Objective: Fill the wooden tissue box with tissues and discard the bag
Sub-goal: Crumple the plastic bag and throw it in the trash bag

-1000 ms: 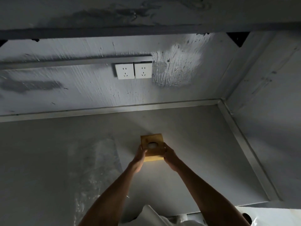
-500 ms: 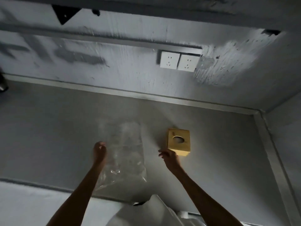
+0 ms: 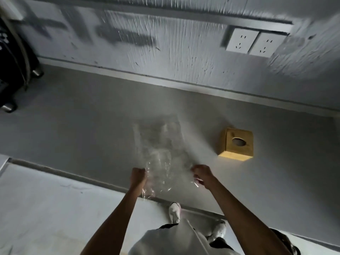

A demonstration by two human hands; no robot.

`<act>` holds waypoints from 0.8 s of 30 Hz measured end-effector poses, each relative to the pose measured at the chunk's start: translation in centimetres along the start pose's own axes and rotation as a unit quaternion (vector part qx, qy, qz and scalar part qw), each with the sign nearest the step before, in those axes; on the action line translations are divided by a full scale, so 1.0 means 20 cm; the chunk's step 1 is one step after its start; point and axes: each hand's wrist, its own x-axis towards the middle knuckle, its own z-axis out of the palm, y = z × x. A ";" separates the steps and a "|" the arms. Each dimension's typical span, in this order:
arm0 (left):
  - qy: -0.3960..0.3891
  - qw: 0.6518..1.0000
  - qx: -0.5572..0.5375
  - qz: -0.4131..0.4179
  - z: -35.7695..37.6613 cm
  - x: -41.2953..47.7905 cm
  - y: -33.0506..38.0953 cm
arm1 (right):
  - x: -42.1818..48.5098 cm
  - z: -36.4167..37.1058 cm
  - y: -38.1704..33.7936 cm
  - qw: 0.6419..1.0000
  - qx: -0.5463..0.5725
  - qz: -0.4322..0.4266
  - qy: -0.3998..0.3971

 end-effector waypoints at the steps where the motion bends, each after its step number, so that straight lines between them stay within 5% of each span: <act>1: 0.000 1.000 -0.005 0.015 -0.02 0.01 -0.03 | -0.01 0.01 0.01 1.000 0.005 0.005 0.003; 6: 0.015 0.996 -0.028 0.078 -0.08 -0.10 -0.01 | -0.09 0.05 0.09 0.999 0.026 -0.018 0.018; 13: 0.083 0.962 0.070 0.251 -0.08 -0.36 0.10 | -0.35 -0.08 0.25 0.924 -0.142 -0.281 0.219; 24: -0.185 0.903 0.045 0.384 0.09 -0.73 -0.06 | -0.82 -0.31 1.13 0.899 0.086 -0.258 0.344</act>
